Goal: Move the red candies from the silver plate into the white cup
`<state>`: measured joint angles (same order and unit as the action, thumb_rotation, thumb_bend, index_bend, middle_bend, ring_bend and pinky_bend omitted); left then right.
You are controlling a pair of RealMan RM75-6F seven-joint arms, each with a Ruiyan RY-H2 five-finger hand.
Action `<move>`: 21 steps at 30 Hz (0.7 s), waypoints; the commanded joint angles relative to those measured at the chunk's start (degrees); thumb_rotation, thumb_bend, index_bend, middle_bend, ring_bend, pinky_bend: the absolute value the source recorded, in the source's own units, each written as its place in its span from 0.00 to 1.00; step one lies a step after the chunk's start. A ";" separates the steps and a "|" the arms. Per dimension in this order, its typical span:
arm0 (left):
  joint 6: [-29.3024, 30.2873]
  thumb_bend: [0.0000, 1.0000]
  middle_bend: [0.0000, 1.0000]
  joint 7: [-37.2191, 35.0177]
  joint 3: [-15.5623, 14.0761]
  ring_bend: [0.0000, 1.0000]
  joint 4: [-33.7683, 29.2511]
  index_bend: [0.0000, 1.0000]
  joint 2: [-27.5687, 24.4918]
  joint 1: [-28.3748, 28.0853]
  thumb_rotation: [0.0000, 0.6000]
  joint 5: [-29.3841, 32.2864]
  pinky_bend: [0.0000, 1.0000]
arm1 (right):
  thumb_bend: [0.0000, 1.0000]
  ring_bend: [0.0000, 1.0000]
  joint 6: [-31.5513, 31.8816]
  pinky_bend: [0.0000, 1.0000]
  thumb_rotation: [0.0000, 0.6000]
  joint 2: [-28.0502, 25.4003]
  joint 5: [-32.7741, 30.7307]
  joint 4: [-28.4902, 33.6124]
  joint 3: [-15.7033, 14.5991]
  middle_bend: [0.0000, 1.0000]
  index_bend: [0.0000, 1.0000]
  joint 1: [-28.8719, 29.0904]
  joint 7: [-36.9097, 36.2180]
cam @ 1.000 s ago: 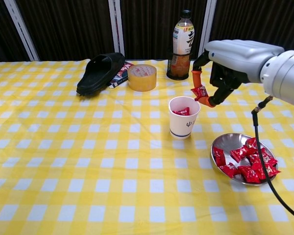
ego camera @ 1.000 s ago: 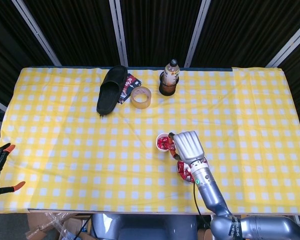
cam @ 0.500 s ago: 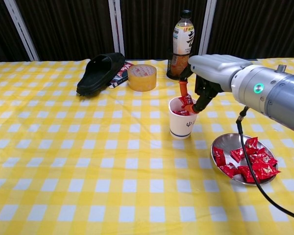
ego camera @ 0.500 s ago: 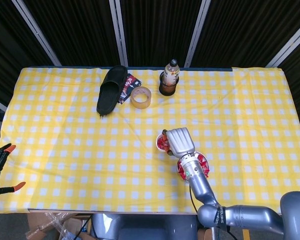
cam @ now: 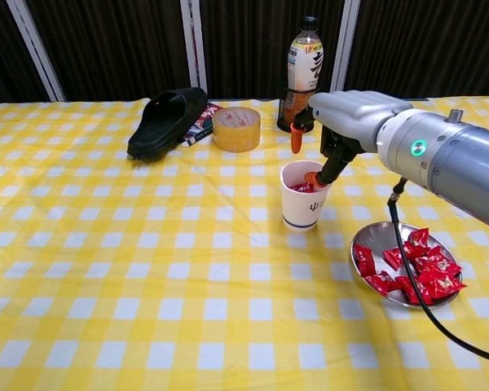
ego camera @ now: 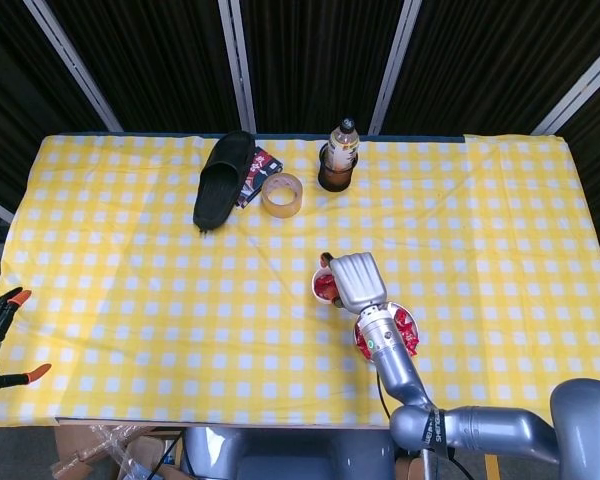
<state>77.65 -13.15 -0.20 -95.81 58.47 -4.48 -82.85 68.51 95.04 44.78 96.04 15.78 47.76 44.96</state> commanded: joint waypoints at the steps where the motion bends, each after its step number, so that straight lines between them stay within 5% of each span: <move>1: 0.00 0.03 0.00 0.01 -0.01 0.00 0.01 0.00 0.00 0.00 1.00 -0.01 0.00 | 0.41 1.00 1.08 0.99 1.00 -0.90 1.19 1.75 -0.79 0.99 0.39 -0.60 -0.20; 12: 0.58 0.03 0.00 0.30 -0.08 0.00 -0.06 0.00 0.09 0.16 1.00 -0.45 0.00 | 0.41 1.00 6.87 0.99 1.00 -7.95 7.48 13.01 -9.51 0.99 0.39 -6.83 1.05; 21: 1.56 0.03 0.00 1.31 -0.18 0.00 -0.05 0.00 0.37 0.54 1.00 -0.89 0.00 | 0.41 1.00 8.10 0.99 1.00 -9.54 8.70 13.99 -15.74 0.99 0.39 -11.62 0.28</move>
<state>79.14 -11.91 -0.38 -95.90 58.80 -3.98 -83.72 76.46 85.64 53.32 110.03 0.52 36.60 45.50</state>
